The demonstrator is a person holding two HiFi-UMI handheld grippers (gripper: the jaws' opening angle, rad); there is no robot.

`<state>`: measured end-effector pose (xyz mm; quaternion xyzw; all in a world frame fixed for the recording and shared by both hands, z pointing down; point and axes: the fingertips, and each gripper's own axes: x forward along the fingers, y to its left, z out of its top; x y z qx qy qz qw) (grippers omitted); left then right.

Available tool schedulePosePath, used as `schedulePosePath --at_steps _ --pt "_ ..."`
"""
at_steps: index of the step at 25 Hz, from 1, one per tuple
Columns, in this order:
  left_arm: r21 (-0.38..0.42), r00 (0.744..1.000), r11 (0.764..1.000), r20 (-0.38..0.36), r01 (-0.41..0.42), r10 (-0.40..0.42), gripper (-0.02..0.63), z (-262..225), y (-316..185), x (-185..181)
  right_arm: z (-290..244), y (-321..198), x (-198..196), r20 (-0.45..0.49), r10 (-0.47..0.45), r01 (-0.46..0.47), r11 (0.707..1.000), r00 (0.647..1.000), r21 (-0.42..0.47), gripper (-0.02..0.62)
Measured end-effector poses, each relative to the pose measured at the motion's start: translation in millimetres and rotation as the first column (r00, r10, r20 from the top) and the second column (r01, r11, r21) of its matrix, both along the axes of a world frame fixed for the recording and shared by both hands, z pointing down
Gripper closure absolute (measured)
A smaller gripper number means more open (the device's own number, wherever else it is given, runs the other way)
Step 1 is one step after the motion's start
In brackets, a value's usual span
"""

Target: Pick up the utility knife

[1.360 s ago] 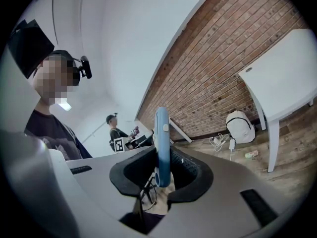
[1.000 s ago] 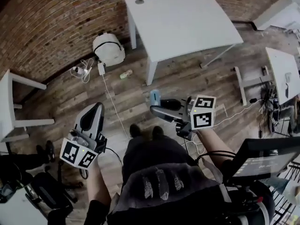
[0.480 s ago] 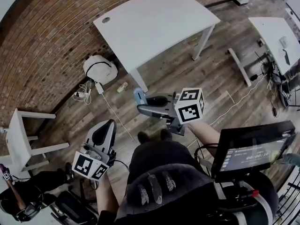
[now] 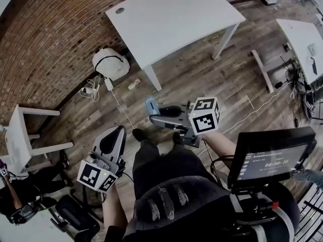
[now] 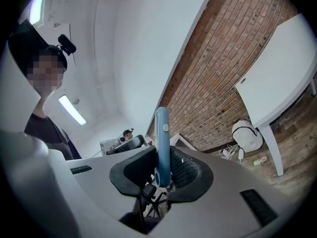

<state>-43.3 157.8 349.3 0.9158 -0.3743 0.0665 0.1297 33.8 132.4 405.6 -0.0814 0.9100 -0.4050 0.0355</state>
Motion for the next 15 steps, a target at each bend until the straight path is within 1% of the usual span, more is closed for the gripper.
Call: schedulePosePath --at_steps 3,7,11,15 --pt "0.004 0.999 1.0 -0.017 -0.029 0.029 0.614 3 -5 -6 1 -3 -8 -0.021 0.018 -0.018 1.0 1.0 0.003 0.508" --pt "0.015 0.996 0.996 -0.041 -0.085 0.085 0.614 7 -9 -12 -1 -7 -12 -0.044 0.077 -0.077 0.997 0.996 0.013 0.509" --pt "0.036 0.988 0.991 -0.073 -0.131 0.133 0.614 8 -11 -44 -4 -5 -38 -0.066 0.139 -0.138 0.99 0.988 0.023 0.508" --pt "0.052 0.975 0.98 -0.098 -0.193 0.197 0.614 10 -10 -87 -10 4 -87 -0.058 0.198 -0.196 0.98 0.979 0.026 0.508"
